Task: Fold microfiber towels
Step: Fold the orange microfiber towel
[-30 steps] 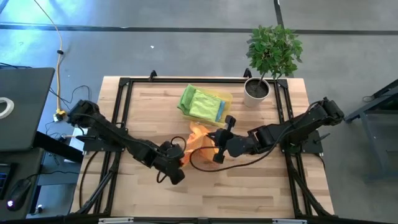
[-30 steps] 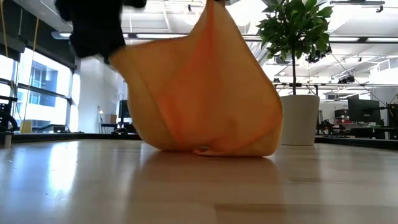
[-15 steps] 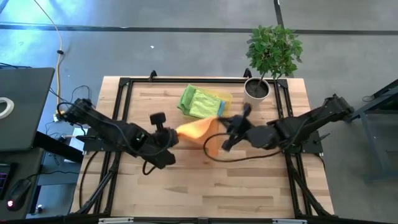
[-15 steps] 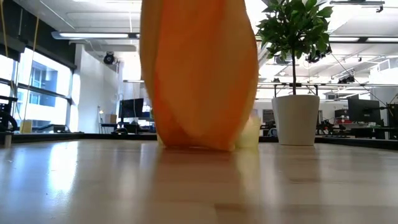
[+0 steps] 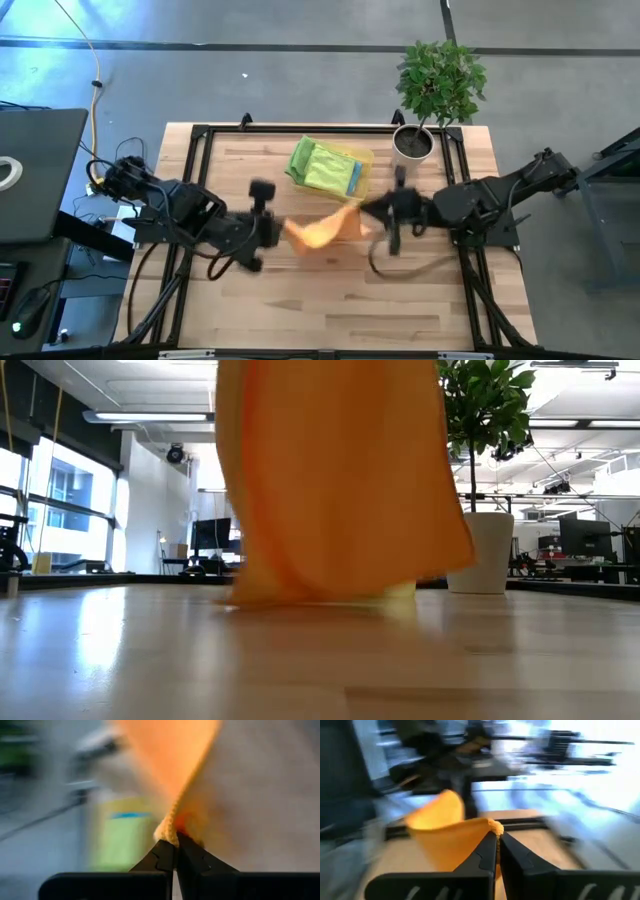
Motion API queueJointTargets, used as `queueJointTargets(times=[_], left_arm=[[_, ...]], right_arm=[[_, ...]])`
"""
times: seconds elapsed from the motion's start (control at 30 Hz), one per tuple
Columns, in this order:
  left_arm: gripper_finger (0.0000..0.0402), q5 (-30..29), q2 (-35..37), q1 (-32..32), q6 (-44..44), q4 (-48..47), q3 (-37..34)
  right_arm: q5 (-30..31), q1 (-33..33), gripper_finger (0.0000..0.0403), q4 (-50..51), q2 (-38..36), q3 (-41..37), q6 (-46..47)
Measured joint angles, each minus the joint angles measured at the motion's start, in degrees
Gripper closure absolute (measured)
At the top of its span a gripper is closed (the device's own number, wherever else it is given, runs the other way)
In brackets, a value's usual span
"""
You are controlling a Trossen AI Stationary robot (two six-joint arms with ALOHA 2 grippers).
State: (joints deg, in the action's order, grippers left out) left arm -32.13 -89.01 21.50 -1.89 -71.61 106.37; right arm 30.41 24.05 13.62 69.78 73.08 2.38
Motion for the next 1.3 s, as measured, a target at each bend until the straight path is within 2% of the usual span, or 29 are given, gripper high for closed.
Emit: queueJointTargets(times=[0.07,0.1,0.13,0.17,0.2,0.27,0.33,0.37,0.4,0.47,0.53,0.57,0.6,0.7,0.77,0.93,1.07,1.17,1.3], left_arm=[[0.0401,-12.75,-0.02,-0.14,-0.3,-0.5,0.0],[0.0401,-17.74,-0.02,-0.2,-0.28,-0.62,0.0],[0.0401,-20.02,0.02,-0.26,-0.3,-0.62,0.06],[0.0401,-19.4,0.04,-0.19,-0.3,-0.59,0.07],[0.0401,-15.78,0.04,-0.11,-0.53,-0.58,0.07],[0.0401,-3.85,-0.01,0.32,-2.53,-0.61,0.07],[0.0401,6.28,-0.02,0.83,-6.32,-0.63,0.07],[0.0401,8.37,-0.02,0.96,-8.7,-0.64,0.07],[0.0401,8.23,-0.02,1.17,-10.89,-0.66,0.07],[0.0401,1.82,-0.02,1.58,-13.47,-0.7,0.04],[0.0401,-6.15,-0.02,1.77,-13.67,-0.69,0.04],[0.0401,-7.24,-0.02,1.72,-13.52,-0.69,0.04],[0.0401,-5.88,-0.02,1.69,-13.92,-0.7,0.04],[0.0401,4.12,-0.02,1.77,-19.18,-1.28,0.03],[0.0401,4.63,-0.02,1.93,-22.69,-2.53,0.02],[0.0401,-7.46,-0.02,1.69,-26.45,-4.2,0.02],[0.0401,-13.4,-0.02,1.05,-29.53,-5.16,0.02],[0.0401,-17.59,-0.02,0.03,-30.83,-6.63,0.02],[0.0401,-19.6,-0.02,-1.88,-32.33,-7.24,0.02]], right_arm=[[7.27,-0.08,0.0403,-0.09,0.0,0.0,2.19],[6.98,-0.12,0.0403,0.04,-0.01,0.0,3.05],[4.65,-0.13,0.0403,0.41,-0.02,0.0,3.49],[0.75,-0.04,0.0403,0.8,-0.02,0.0,3.78],[-3.66,0.02,0.0403,1.25,-0.02,0.0,3.78],[-11.68,0.15,0.0403,2.48,-0.18,-0.02,3.62],[-12.88,0.17,0.0403,3.17,-0.42,-0.02,3.61],[-10.84,0.06,0.0403,3.32,-0.46,-0.02,3.76],[-8.29,-0.04,0.0403,3.31,-0.48,-0.02,4.53],[-6.27,-0.15,0.0403,3.7,-0.48,-0.02,6.01],[-8.55,-0.11,0.0403,4.35,-0.48,-0.02,6.2],[-10.04,-0.04,0.0403,4.88,-0.48,-0.02,6.2],[-10.84,0.03,0.0403,5.47,-0.48,-0.02,6.18],[-11.58,-0.01,0.0403,6.11,-0.48,-0.02,6.66],[-11.8,-0.04,0.0403,6.56,-0.47,-0.02,6.65],[-11.42,-0.04,0.0403,6.87,-0.48,-0.02,6.3],[-10.5,-0.09,0.0403,10.67,-0.44,2.49,6.18],[-5.79,-0.02,0.0403,15.54,-0.44,6.57,6.12],[-0.82,-0.09,0.0403,25.09,0.01,12.98,2.84]])
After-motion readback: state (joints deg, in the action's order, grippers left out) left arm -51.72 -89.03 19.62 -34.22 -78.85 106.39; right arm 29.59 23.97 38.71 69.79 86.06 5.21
